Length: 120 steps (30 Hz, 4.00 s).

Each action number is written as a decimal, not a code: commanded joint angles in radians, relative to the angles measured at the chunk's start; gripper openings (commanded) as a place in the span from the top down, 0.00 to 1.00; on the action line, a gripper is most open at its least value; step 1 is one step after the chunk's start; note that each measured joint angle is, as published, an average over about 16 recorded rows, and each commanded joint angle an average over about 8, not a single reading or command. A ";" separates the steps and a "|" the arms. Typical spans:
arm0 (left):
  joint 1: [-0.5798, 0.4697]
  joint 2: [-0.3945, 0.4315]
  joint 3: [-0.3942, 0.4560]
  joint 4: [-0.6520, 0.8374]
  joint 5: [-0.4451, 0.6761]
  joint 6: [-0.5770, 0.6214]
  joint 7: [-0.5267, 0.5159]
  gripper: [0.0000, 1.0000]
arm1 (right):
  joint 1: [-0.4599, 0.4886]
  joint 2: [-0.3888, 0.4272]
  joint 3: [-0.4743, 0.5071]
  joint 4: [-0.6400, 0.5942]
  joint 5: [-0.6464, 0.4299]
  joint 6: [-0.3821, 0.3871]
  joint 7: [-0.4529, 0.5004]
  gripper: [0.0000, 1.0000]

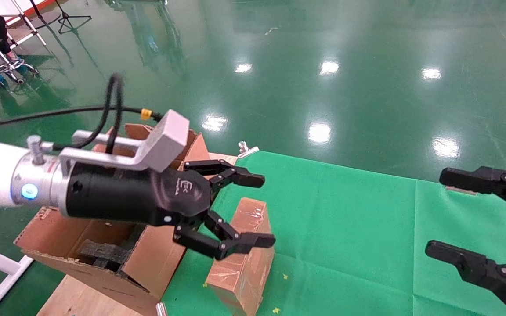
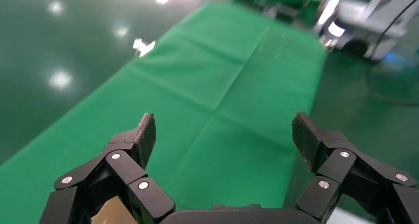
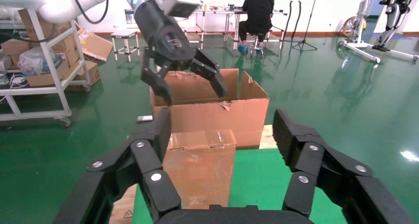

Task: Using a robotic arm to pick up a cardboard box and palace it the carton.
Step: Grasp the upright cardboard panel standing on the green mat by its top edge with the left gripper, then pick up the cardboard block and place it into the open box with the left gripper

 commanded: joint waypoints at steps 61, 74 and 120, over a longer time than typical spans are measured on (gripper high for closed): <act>-0.709 0.287 0.967 0.001 0.372 0.059 -0.962 1.00 | 0.000 0.000 0.000 0.000 0.000 0.001 0.000 0.00; -0.703 0.285 0.958 0.002 0.372 0.065 -0.963 1.00 | 0.000 0.000 0.000 0.000 0.000 0.001 0.000 0.00; -1.130 -0.058 0.841 0.326 0.692 0.033 -0.752 1.00 | 0.000 0.000 0.000 0.000 0.000 0.001 0.000 0.00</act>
